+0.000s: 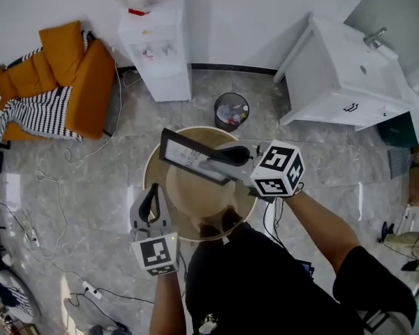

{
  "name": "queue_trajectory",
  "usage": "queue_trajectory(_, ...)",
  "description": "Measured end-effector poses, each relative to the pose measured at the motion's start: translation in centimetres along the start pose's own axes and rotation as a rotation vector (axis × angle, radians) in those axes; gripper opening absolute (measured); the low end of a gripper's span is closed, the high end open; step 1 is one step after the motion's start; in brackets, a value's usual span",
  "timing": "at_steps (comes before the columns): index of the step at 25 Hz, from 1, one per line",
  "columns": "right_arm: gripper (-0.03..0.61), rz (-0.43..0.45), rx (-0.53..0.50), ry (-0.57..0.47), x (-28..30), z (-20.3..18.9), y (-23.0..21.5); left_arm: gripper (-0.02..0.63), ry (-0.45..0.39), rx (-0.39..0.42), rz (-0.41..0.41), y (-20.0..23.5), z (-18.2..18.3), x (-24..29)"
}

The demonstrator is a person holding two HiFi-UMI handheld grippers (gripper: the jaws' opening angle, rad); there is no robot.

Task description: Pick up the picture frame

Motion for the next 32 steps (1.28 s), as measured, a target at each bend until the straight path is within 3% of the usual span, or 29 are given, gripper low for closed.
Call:
queue_trajectory(9, 0.054, 0.018, 0.025, -0.200, -1.0, 7.0, 1.9, 0.020, -0.086, -0.028, 0.065, 2.2, 4.5, 0.3)
queue_trajectory(17, 0.054, 0.036, 0.037, -0.338, -2.7, 11.9, 3.6, 0.020, -0.256, 0.004, 0.115, 3.5, 10.8, -0.4)
queue_trajectory(21, 0.054, 0.024, 0.045, -0.386, -3.8, 13.3, 3.6, 0.017, -0.297, -0.011, 0.095, 3.2, 13.7, 0.0)
queue_trajectory(25, 0.054, 0.009, 0.026, -0.431, -4.9, 14.7, 4.5, 0.017, -0.276, -0.024, 0.032, 2.5, 15.2, -0.1)
queue_trajectory(32, 0.054, -0.094, -0.067, -0.492, -6.4, 17.0, 5.3, 0.017, -0.339, 0.008, 0.006, 2.6, 18.6, -0.1)
Point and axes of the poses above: the fingertips, and each gripper's own axes: x forward along the fingers, y to its left, z out of its top, the point moved 1 cm from there along -x, backward along the fingers, and after that the axes turned 13 degrees about -y, right-handed, at the moved point
